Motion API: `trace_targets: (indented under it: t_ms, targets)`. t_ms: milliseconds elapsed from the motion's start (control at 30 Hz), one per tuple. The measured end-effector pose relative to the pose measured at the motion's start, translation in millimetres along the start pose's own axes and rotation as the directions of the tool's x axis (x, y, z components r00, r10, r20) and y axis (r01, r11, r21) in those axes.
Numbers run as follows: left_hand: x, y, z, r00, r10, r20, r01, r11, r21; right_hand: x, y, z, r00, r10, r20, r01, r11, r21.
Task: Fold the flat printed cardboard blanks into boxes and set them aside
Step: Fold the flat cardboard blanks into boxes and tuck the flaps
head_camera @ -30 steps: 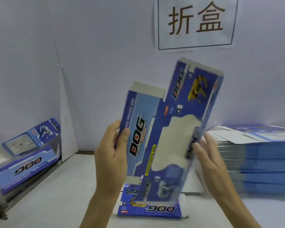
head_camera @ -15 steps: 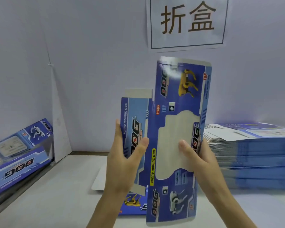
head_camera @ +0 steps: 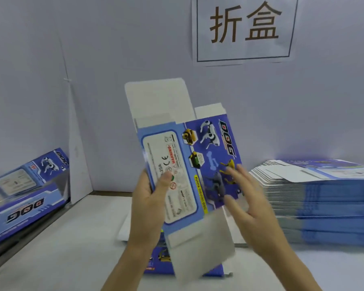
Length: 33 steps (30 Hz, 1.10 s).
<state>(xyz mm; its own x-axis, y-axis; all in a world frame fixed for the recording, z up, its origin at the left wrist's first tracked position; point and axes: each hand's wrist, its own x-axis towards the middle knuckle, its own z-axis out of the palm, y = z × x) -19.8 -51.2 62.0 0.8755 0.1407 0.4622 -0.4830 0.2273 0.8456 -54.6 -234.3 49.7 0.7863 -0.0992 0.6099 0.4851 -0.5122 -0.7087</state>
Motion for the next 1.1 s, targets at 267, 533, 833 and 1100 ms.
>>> trace_targets:
  t_ms: [267, 533, 833, 1100]
  targets:
    - [0, -14, -3, 0.993, -0.066, 0.100, -0.012, 0.774, 0.633, 7, 17, -14, 0.962, 0.273, -0.029, -0.213, 0.808, 0.550]
    - [-3, -27, -1, 0.967, -0.152, 0.204, -0.078, 0.585, 0.807, 7, 17, -11, 0.969, 0.206, -0.137, -0.095, 0.821, 0.563]
    - [-2, -22, -6, 0.886, -0.293, 0.358, 0.068, 0.848, 0.526, 0, 4, -2, 0.990, 0.082, -0.113, -0.055, 0.974, 0.219]
    - [-5, -13, 3, 0.888, -0.273, 0.371, 0.229, 0.960, 0.159, 2, 0, -1, 0.998, 0.055, 0.035, -0.060, 0.985, 0.162]
